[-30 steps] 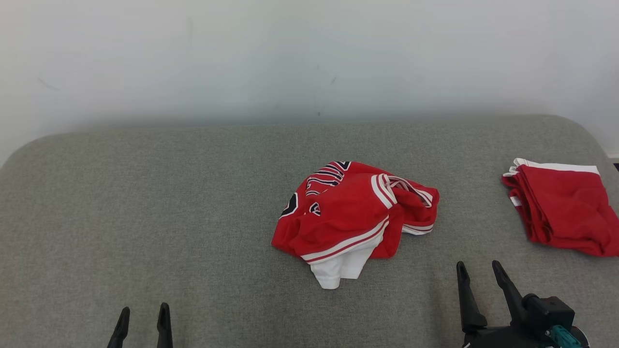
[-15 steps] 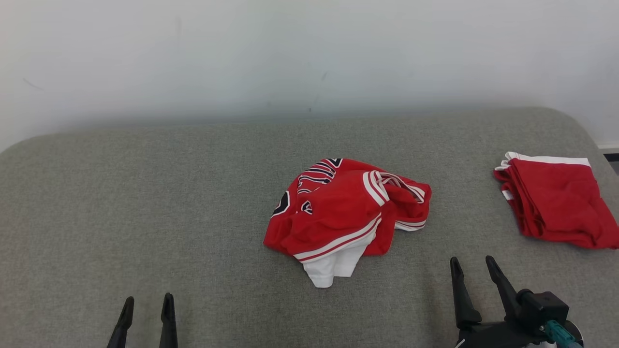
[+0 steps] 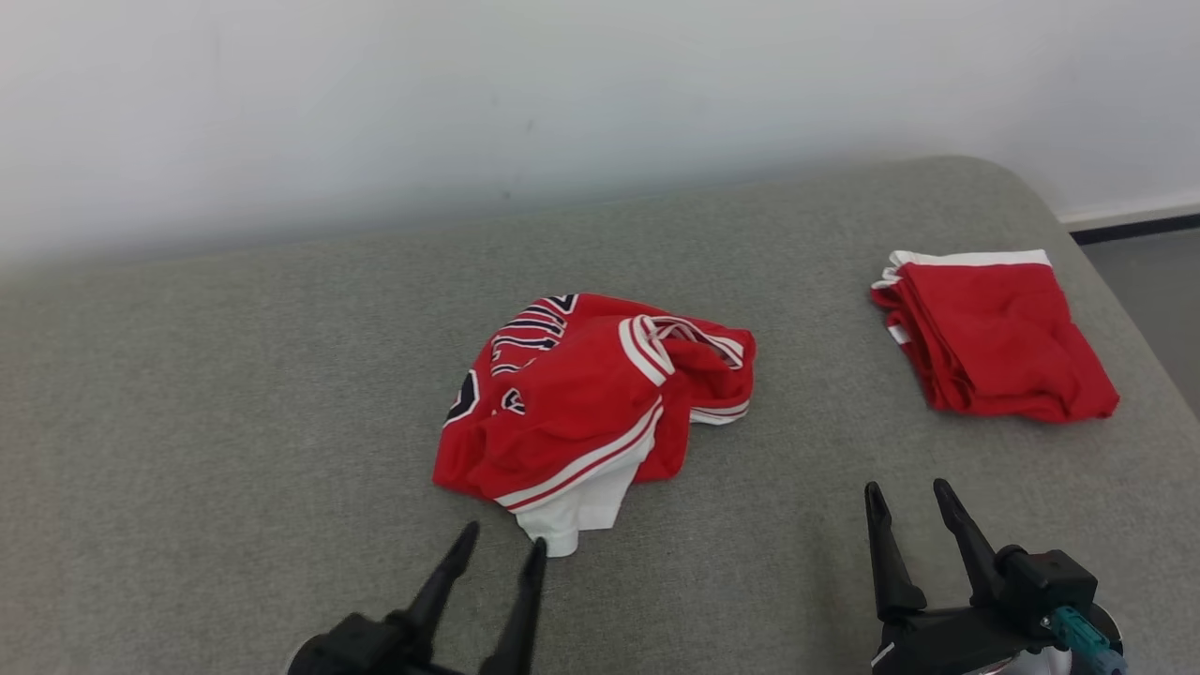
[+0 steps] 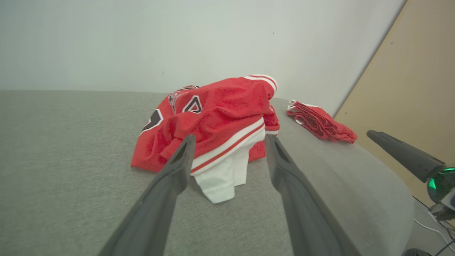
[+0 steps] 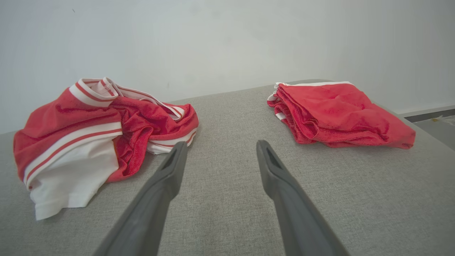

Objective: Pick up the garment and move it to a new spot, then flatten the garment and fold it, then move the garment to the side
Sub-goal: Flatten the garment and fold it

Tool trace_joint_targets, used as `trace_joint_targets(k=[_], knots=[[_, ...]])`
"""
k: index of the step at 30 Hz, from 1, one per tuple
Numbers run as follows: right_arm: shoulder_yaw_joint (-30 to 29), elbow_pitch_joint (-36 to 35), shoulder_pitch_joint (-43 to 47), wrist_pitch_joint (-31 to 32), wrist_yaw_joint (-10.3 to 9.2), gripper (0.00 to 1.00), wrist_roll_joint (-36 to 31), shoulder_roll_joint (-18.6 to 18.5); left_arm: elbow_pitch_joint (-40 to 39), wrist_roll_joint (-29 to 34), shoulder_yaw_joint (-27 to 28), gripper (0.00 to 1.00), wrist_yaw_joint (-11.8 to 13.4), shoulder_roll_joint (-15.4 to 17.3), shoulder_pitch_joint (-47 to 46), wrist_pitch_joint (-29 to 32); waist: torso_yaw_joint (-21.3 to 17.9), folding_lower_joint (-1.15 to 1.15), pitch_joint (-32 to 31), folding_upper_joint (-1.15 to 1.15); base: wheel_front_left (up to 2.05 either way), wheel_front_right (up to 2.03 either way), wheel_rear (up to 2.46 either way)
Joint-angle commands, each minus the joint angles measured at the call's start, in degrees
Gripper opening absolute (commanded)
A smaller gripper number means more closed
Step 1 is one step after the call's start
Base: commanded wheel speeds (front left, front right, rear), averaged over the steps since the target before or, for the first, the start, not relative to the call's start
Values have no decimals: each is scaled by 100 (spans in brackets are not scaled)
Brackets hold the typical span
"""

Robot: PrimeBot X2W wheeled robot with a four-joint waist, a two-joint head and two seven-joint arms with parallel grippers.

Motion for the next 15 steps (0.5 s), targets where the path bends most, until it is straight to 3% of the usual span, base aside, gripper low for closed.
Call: trace_joint_targets(k=[1,7,15], knots=[[34,-19,-92,-26,-15,100,24,2,115,-66,-309,100,-4,50,-245,34,-410,-1,242,0,0,0,0],[23,22,-207,-95,-15,100,79,1,727,-226,-1183,100,2,55,-1069,53,-1022,-1,530,0,0,0,0],[104,146,-290,-215,-15,100,218,3,1592,102,-1288,100,132,-42,-1955,31,-1630,-1,759,0,0,0,0]])
